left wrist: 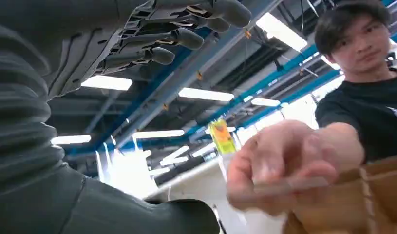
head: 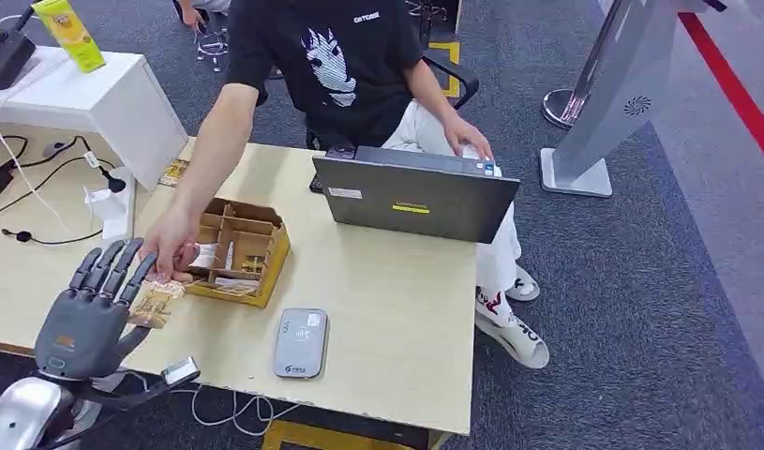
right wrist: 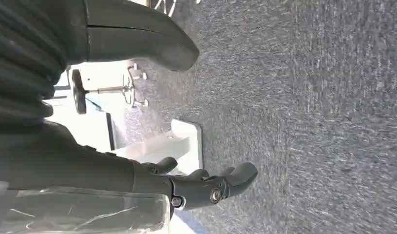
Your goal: Pass the card to the sensor for recognition and then transmit it.
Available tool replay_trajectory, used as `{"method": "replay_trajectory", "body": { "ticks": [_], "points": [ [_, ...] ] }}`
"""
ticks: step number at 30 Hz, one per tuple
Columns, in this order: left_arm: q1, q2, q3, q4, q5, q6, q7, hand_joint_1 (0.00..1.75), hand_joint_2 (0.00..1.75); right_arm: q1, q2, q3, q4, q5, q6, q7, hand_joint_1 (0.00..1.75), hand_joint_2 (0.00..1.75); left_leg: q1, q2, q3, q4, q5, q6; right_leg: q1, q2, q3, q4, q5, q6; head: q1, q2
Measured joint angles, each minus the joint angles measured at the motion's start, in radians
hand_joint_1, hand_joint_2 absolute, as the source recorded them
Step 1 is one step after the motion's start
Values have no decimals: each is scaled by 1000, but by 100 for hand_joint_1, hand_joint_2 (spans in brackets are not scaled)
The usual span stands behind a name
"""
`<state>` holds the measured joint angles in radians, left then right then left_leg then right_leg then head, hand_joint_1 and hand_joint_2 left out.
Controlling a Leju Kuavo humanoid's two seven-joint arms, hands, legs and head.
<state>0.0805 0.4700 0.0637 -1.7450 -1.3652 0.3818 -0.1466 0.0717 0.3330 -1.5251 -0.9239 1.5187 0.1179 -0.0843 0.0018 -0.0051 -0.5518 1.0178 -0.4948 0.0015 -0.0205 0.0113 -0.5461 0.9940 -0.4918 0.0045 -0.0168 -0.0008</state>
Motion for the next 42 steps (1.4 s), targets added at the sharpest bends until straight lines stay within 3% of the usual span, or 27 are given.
{"method": "replay_trajectory", "body": {
  "ticks": [5,9,10,11,17,27,33,42],
  "points": [
    [-72,-21,-14,44,-25,52,-1,0,175,-1,0,0,-13,3,49,-5,0,175,0,0,0,0,0,0,0,0,0,0,1,0,0,0],
    [-107,-74,-22,60,-14,99,-25,0,175,-2,0,0,-18,3,128,-5,0,175,0,0,0,0,0,0,-1,0,0,0,1,0,0,0],
    [-117,-92,-28,60,-20,106,-28,106,175,-3,0,0,-18,3,152,-5,0,175,-1,0,0,0,0,0,-1,0,0,0,1,0,0,0],
    [-122,-105,-33,60,-26,108,-28,175,175,-3,0,0,-18,3,166,-5,0,175,-1,0,0,0,0,0,-1,0,0,0,1,0,0,0],
    [-130,-150,-38,60,-27,110,-28,175,175,-3,0,0,-21,3,232,-5,0,175,-1,1,0,0,0,0,-1,1,-1,0,1,0,0,0],
    [-135,-204,-38,55,-22,144,-24,175,175,-4,0,-1,-23,3,232,-3,0,175,0,1,0,0,0,0,-1,1,-1,0,1,0,0,0],
    [-138,-267,-38,49,-1,136,-51,175,175,-5,0,-1,-23,3,232,-2,0,175,-1,1,0,0,0,0,-1,1,-1,0,1,1,0,0],
    [-141,-303,-38,47,4,116,-65,175,175,-6,0,-1,-23,3,232,-2,0,175,0,1,0,0,0,0,-1,1,-1,0,1,1,0,0]
  ]
}}
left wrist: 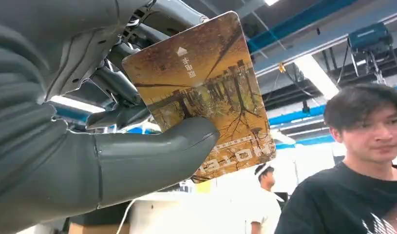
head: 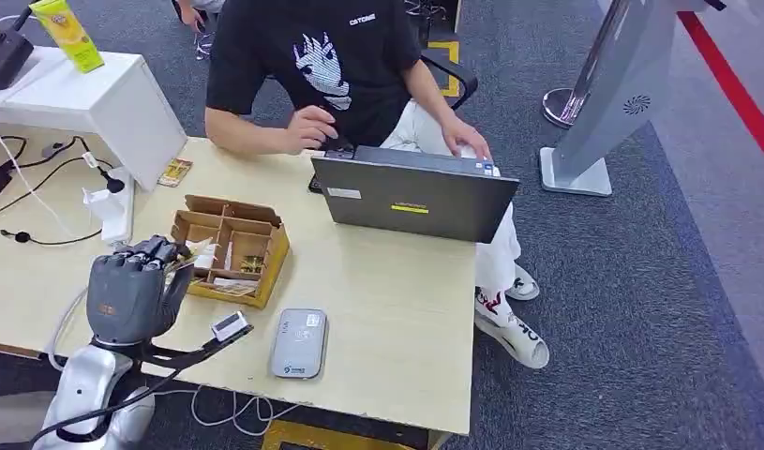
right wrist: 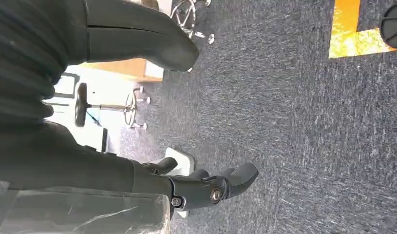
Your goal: Pass the card to the sensor for recognition and then transmit it.
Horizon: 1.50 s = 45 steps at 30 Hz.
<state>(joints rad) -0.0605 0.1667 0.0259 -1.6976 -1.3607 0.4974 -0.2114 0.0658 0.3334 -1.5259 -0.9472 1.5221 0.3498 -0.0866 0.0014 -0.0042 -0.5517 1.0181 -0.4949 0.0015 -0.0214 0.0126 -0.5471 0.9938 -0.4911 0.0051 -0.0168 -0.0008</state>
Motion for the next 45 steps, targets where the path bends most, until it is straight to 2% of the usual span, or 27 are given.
{"method": "replay_trajectory", "body": {
  "ticks": [4,9,13,18,33,37,42,45],
  "points": [
    [-1,-29,-39,24,-42,-29,-13,175,175,-2,0,0,0,0,0,2,0,175,0,0,0,0,0,0,0,0,0,0,0,0,0,0],
    [-12,-66,-163,148,-66,-43,3,175,175,-6,0,0,0,0,0,3,0,175,-1,0,0,0,0,0,-1,0,0,-1,1,1,0,0],
    [-22,-69,-257,268,-64,-72,2,175,175,-5,0,1,0,0,0,3,0,175,-1,0,0,0,0,0,-1,1,0,-1,1,1,0,0],
    [-28,-64,-324,364,-60,-100,16,175,175,-5,0,1,0,0,0,3,0,175,0,0,0,0,0,0,-1,1,0,0,1,1,0,0],
    [-32,-40,-358,434,-60,-140,39,175,175,-1,0,2,0,0,0,0,0,175,-1,0,0,0,0,0,-1,0,1,0,1,1,0,0],
    [-32,-42,-359,434,-79,-105,76,175,175,-1,0,1,0,0,0,0,0,175,-1,0,0,0,0,0,-1,0,1,0,1,1,0,0],
    [-35,-42,-353,372,-93,-70,101,175,175,0,0,1,-3,0,0,0,0,175,0,0,0,0,0,0,-1,0,1,0,1,1,0,0],
    [-56,-36,-323,315,-85,-73,113,175,175,1,0,1,-5,0,0,0,0,175,0,0,0,0,0,0,-1,0,0,0,1,1,0,0]
  ]
}}
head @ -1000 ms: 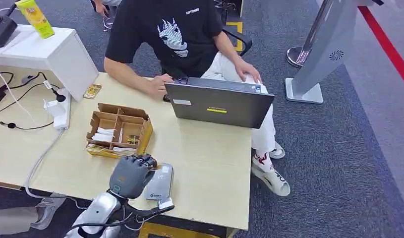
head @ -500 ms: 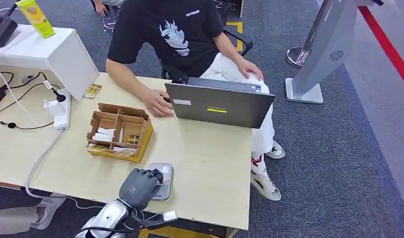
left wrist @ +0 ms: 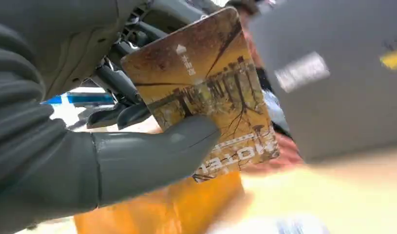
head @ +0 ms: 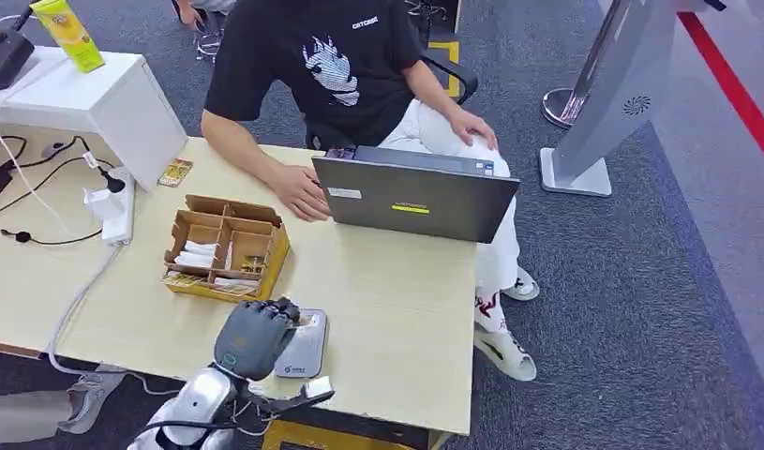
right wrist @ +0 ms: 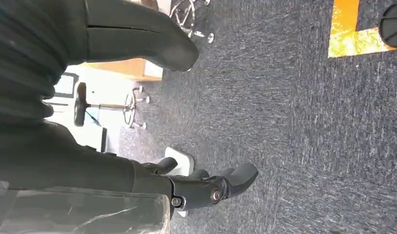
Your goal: Pass the card to the sensor for recognition and then transmit it.
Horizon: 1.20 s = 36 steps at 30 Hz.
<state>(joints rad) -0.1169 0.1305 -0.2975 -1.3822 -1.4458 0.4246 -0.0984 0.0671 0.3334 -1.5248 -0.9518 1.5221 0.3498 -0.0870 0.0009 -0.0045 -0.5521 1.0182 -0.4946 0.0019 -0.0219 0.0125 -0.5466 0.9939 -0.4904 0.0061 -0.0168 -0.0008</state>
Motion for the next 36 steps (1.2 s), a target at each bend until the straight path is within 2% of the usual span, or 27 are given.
{"method": "replay_trajectory", "body": {
  "ticks": [3,8,27,29,30,31,36],
  "points": [
    [-34,7,62,-51,37,-22,3,175,175,2,0,0,-9,0,0,0,0,175,0,0,0,0,0,0,0,0,0,0,0,0,0,0],
    [-63,14,137,-89,50,-39,-25,175,175,4,0,0,-14,0,0,0,0,175,0,0,0,0,0,0,0,0,0,0,0,0,0,0],
    [-72,26,183,-100,84,-40,-31,175,175,4,0,0,-20,0,0,0,0,175,0,0,0,0,0,0,0,0,0,0,0,0,0,0],
    [-101,55,270,-100,133,-42,-61,175,175,5,0,0,-29,0,0,-1,0,175,1,0,0,0,1,-2,0,1,-1,1,1,-1,0,0],
    [-103,55,281,-100,134,-42,-67,9,175,5,0,0,-29,0,0,-1,0,175,1,1,0,0,1,-2,0,2,-1,1,1,-1,0,0],
    [-104,55,286,-100,134,-42,-69,0,175,6,0,0,-29,0,0,-1,0,175,1,1,0,0,1,-2,0,2,-1,1,1,-1,0,0],
    [-87,53,290,-100,140,-41,-108,0,175,5,0,-1,-29,0,0,-1,0,175,0,0,-1,0,0,-1,0,2,-1,0,0,0,0,0]
  ]
}}
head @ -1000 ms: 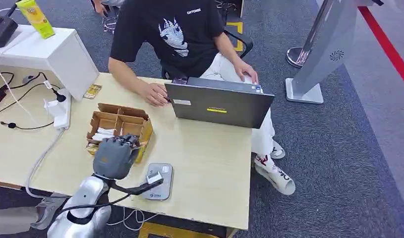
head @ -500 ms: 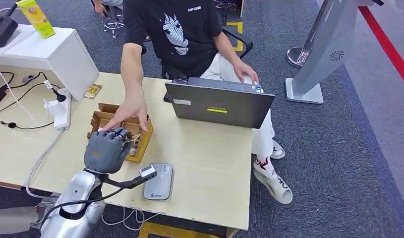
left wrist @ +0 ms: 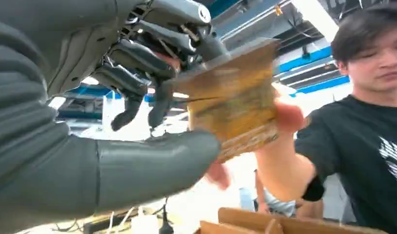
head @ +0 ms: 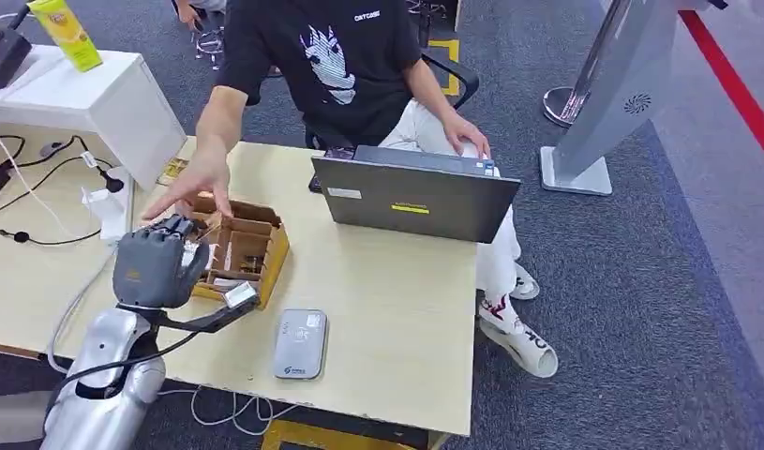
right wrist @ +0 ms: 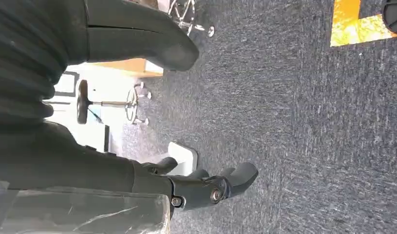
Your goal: Pass the card to the sensor for recognition and then transmit it.
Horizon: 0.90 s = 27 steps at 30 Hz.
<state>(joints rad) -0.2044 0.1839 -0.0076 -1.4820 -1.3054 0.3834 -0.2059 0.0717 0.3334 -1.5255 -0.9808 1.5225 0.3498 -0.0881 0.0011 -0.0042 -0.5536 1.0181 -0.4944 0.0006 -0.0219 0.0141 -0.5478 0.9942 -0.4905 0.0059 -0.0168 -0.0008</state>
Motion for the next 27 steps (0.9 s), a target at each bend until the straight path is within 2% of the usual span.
{"method": "replay_trajectory", "body": {
  "ticks": [6,9,14,24,27],
  "points": [
    [82,2,-4,-19,14,24,-54,0,175,0,0,0,0,0,0,-6,0,175,0,1,0,0,-1,1,0,0,-1,0,0,0,0,0],
    [121,17,-28,-33,22,31,-75,0,175,0,0,0,0,0,0,-9,0,175,0,1,0,0,-1,1,0,0,-1,0,0,0,0,0],
    [155,27,-67,-39,27,31,-81,0,175,0,0,0,0,0,0,-10,0,175,0,1,0,0,0,1,0,0,-1,0,0,0,0,0],
    [163,41,-86,-42,27,31,-81,0,175,0,0,0,0,0,0,-10,0,175,0,0,0,0,0,1,0,0,-1,0,0,0,0,0],
    [165,53,-107,-42,15,12,-84,0,175,0,0,0,1,0,0,-10,0,175,0,0,0,0,0,1,0,0,0,0,0,0,0,0]
  ]
}}
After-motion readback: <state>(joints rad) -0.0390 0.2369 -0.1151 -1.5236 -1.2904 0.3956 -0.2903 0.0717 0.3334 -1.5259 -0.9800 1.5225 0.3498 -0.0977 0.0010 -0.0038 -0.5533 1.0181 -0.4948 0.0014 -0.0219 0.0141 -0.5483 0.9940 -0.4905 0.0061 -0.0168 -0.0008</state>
